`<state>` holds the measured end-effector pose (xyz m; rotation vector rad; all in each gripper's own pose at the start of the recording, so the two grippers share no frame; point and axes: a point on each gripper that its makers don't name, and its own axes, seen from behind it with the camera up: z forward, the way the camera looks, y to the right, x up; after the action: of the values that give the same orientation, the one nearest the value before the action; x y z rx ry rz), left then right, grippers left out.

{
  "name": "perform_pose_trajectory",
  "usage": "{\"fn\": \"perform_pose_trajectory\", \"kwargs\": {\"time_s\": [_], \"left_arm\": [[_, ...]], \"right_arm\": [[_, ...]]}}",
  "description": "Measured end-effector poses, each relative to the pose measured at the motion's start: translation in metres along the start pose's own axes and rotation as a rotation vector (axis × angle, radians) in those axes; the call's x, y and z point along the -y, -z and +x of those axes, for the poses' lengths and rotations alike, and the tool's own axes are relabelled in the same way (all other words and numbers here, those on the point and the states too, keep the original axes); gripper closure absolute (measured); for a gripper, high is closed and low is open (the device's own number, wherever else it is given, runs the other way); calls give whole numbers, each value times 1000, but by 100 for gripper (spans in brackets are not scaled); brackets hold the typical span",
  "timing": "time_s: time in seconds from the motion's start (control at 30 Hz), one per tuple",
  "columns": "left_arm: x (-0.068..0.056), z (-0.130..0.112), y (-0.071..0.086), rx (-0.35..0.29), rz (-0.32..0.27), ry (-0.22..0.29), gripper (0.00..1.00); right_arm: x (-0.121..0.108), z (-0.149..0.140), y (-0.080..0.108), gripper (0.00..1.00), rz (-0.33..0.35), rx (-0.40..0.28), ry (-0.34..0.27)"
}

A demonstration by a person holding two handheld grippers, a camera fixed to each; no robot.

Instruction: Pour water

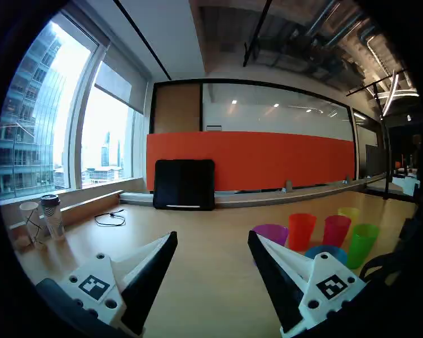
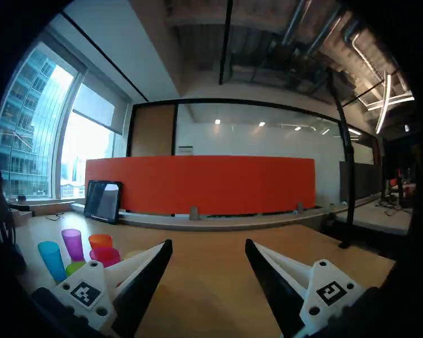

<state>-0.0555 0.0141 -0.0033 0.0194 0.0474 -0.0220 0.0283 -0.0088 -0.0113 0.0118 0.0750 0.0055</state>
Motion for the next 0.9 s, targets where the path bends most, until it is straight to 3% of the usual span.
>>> {"fn": "perform_pose_trajectory", "kwargs": {"time_s": [0.3,0.9], "left_arm": [[0,0,0,0,0,0,7],[0,0,0,0,0,0,5]], "right_arm": [[-6,-20,-5,0,-7,37,-28],[-3,-33,-6,0,-5,73,4]]}}
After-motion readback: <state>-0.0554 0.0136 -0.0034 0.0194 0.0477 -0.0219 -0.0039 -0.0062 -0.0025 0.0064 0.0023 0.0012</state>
